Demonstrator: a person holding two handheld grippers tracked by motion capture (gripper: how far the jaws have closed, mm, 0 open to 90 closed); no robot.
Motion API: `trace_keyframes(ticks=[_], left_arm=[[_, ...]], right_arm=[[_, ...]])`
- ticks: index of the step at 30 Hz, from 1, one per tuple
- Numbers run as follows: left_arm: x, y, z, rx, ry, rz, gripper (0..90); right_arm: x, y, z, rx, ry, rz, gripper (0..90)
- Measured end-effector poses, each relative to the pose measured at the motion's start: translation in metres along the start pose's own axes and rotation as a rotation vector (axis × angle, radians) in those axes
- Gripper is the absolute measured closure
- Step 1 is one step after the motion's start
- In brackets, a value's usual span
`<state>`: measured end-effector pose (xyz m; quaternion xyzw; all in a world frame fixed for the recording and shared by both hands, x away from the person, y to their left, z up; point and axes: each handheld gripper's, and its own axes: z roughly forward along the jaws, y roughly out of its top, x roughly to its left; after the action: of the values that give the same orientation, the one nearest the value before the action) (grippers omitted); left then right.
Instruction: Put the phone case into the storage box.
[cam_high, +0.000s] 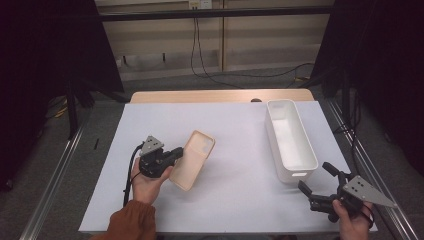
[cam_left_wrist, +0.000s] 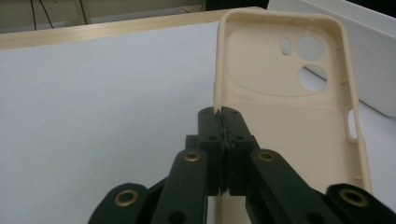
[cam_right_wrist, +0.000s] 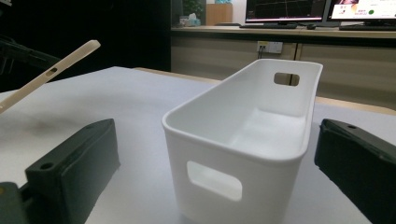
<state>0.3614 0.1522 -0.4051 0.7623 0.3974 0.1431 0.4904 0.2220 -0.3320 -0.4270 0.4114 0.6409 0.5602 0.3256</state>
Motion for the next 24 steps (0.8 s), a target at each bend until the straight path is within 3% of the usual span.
trace_keyframes(ticks=[9, 17, 24], left_arm=[[-0.005, 0.001, 0.000, -0.013, -0.016, -0.003, 88.3], [-0.010, 0.003, 0.000, -0.022, -0.030, 0.001, 88.3], [-0.017, 0.005, 0.001, -0.028, -0.052, 0.012, 88.3]], right_arm=[[0.004, 0.013, 0.006, -0.012, 0.033, 0.058, 0.0], [0.015, 0.026, 0.020, -0.032, 0.090, 0.042, 0.0], [0.029, 0.036, 0.041, -0.004, 0.148, 0.002, 0.0]])
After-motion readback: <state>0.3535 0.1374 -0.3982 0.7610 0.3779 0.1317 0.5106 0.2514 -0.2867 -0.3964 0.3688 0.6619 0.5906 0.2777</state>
